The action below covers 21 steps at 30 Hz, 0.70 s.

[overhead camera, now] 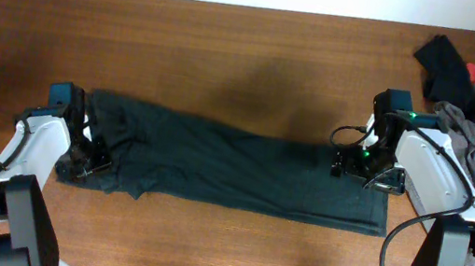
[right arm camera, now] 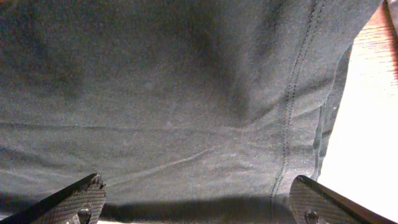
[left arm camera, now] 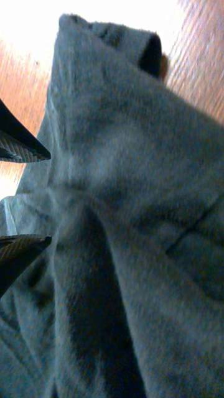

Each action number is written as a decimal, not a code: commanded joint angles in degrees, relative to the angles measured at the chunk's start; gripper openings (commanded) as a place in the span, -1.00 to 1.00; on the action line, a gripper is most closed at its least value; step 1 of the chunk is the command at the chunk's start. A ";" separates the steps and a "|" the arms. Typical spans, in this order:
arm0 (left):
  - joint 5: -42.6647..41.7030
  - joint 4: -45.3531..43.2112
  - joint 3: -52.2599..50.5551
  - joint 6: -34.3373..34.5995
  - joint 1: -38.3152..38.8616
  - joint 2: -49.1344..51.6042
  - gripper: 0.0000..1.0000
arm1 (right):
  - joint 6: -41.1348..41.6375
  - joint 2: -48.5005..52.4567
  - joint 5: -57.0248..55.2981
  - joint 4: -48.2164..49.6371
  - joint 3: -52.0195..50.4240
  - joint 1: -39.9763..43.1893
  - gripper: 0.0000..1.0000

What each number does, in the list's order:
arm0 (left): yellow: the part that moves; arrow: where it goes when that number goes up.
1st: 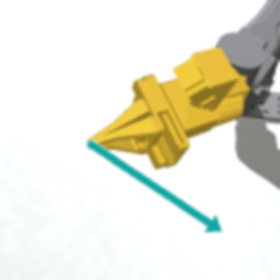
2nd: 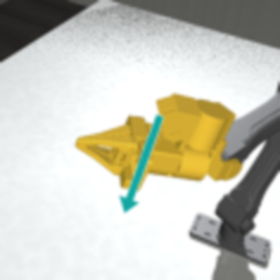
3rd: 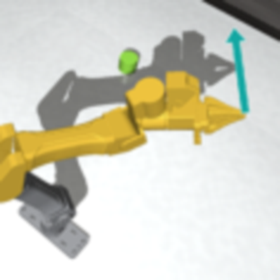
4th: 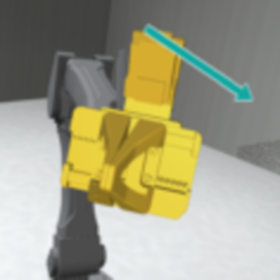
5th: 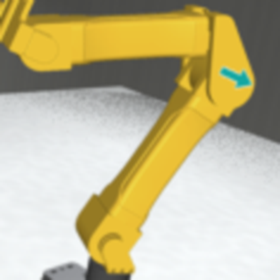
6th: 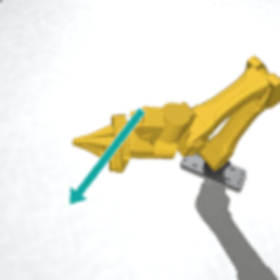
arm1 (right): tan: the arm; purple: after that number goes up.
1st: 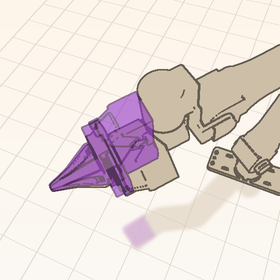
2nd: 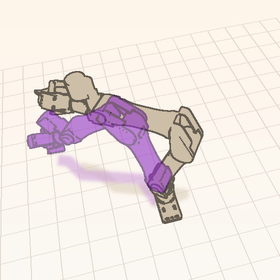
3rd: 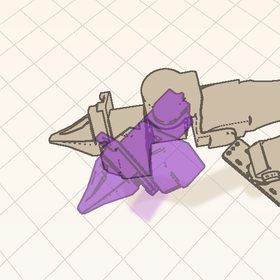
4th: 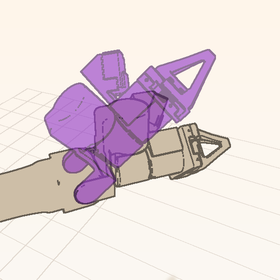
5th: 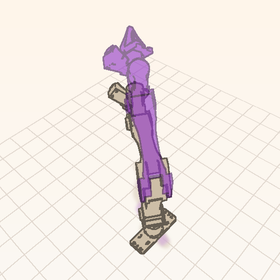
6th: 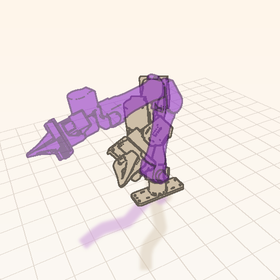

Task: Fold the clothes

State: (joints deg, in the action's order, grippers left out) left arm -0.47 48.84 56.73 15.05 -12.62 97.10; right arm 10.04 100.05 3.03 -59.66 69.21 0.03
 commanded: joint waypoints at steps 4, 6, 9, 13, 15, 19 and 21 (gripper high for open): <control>-1.66 -0.63 -0.87 -1.42 -0.48 -0.42 -0.24 | -0.17 -0.63 -0.07 0.15 0.46 0.04 0.97; -1.70 -1.33 -1.09 -1.42 -0.52 -0.42 -0.24 | -0.17 -0.63 -0.07 0.15 0.46 0.04 0.98; -1.73 -3.19 -2.29 -1.42 -0.50 -0.35 -0.25 | -0.17 -0.63 -0.07 0.15 0.46 0.04 0.98; -1.70 -4.15 -3.08 -1.42 -0.52 -0.35 -0.27 | -0.17 -0.63 -0.07 0.15 0.46 0.04 0.97; -1.73 -4.61 -3.08 -1.40 -0.52 -0.37 -0.40 | -0.17 -0.63 -0.07 0.15 0.46 0.04 0.98; -1.73 -4.31 -3.06 -1.42 -0.52 -0.37 -0.77 | -0.17 -0.63 -0.07 0.15 0.46 0.04 0.98; -1.73 -4.31 -3.04 -1.42 -0.52 -0.37 -0.85 | -0.17 -0.63 -0.07 0.15 0.46 0.04 0.97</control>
State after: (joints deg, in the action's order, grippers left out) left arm -1.58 44.51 54.08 14.06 -12.73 97.10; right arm 10.07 100.05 3.03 -59.64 69.21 0.03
